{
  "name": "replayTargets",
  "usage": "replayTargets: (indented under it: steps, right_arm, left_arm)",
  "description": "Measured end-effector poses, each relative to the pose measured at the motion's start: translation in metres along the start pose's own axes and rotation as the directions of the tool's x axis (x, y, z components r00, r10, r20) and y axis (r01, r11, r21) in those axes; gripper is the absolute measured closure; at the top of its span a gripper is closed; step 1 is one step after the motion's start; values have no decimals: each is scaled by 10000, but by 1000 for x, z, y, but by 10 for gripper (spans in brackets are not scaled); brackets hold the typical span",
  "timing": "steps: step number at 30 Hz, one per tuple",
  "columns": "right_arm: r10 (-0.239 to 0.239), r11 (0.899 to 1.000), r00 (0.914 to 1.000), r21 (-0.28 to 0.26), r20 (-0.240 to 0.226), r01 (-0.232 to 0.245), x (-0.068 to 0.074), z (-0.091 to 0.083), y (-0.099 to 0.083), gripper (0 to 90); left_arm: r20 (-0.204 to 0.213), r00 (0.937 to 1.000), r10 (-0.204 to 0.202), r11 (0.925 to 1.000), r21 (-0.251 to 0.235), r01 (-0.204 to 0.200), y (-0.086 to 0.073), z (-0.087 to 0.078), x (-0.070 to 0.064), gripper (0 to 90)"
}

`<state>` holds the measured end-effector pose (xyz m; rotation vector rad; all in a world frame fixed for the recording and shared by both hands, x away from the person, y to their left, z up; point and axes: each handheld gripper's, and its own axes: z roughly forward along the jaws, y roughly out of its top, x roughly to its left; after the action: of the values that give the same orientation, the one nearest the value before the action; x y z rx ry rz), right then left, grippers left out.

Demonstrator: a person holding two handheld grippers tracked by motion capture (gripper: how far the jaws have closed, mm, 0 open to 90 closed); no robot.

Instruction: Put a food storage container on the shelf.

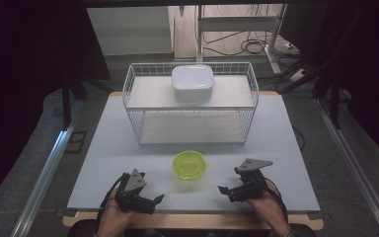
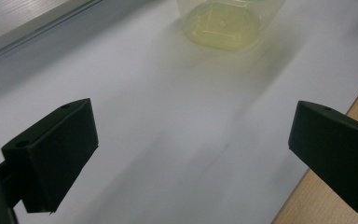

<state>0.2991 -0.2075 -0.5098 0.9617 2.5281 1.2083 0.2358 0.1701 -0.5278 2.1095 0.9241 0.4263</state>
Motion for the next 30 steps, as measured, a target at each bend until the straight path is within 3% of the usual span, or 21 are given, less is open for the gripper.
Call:
replayTargets:
  steps: [3, 7, 10, 16, 22, 25, 30]
  right_arm:
    - [-47, 10000, 9999, 73, 100, 46, 0, 2, 3, 17]
    - [238, 9996, 9997, 161, 90, -239, 0, 5, 9, 7]
    - [184, 9998, 9997, -3, 184, -184, 1, 6, 16, 7]
    - [776, 9967, 9963, -188, -366, -783, -4, 7, 32, 15]
    - [843, 9964, 9949, -54, -555, -847, -7, 8, 46, 101]
    - [1023, 9944, 9913, -197, -830, -1042, -12, 10, 55, 159]
    - [1361, 9906, 9830, 3, -1235, -1371, -17, 18, 69, 246]
  left_arm:
    - [15, 10000, 14, 10000, -16, -14, 0, -1, 1, 11]
    - [-37, 9999, 143, 9998, 102, -143, 0, 0, 0, 12]
    - [-47, 9997, 242, 9996, 156, -241, 0, 1, 0, 12]
    - [-55, 9998, 204, 9996, 187, -203, -1, 2, 1, 13]
    - [-33, 9998, 213, 9993, 297, -212, -1, 4, 1, 13]
    - [-43, 9996, 291, 9989, 356, -290, -1, 4, 1, 14]
    - [-103, 9992, 398, 9982, 459, -393, -2, 5, 0, 15]
